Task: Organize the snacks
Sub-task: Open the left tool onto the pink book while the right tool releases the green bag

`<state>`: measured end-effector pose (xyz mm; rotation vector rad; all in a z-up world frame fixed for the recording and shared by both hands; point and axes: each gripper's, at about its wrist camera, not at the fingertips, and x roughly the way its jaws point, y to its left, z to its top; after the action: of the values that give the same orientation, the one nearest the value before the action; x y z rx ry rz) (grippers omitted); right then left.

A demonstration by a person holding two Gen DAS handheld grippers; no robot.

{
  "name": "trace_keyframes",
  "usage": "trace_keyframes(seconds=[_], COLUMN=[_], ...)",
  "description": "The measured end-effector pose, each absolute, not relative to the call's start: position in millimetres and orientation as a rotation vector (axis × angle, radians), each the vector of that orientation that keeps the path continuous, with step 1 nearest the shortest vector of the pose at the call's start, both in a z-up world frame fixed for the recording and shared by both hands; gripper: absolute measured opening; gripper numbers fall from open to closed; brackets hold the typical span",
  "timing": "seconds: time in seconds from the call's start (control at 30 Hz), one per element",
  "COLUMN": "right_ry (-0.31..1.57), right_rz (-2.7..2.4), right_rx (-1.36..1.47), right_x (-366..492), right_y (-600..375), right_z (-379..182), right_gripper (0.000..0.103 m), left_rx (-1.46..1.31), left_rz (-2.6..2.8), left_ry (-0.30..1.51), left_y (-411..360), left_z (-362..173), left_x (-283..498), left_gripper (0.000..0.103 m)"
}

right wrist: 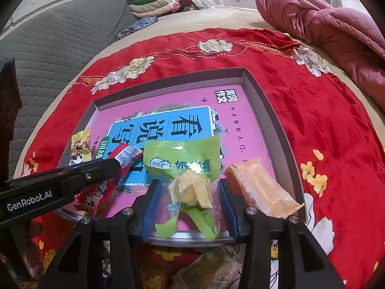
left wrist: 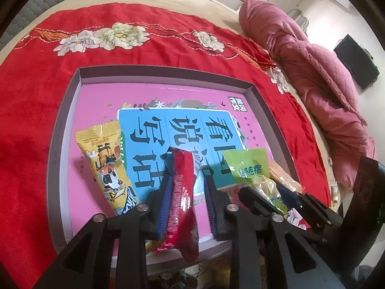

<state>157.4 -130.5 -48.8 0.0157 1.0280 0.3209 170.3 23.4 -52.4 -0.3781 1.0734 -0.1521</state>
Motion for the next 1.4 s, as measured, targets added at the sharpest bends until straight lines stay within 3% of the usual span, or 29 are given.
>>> trace_keyframes(seconds=[0.6,0.93,1.0,1.4], right_ry=[1.009,0.964,0.954,0.889], right_rz=[0.284,0.282,0.284,0.276], right_rx=[0.029,0.037,0.039,0.034], right_x=[156.7,154.4,154.1,149.9], right_y=[-137.3,-138.3,-138.8,-141.6], right_z=[-40.8,-26.7,-23.4,-5.1], right_gripper=[0.054,0.059,0.059,0.067], left_rx=[-0.362,-0.339,-0.329,-0.297], left_rz=[-0.143,-0.128,-0.123,-0.084], left_ry=[1.049,1.014,1.007,0.961], left_y=[24.9,26.6,26.8,29.7], left_z=[-39.5,-19.9,-15.8,7.2], left_x=[166.4,160.2,158.4,147.1], left_gripper=[0.046,0.049,0.055,0.057])
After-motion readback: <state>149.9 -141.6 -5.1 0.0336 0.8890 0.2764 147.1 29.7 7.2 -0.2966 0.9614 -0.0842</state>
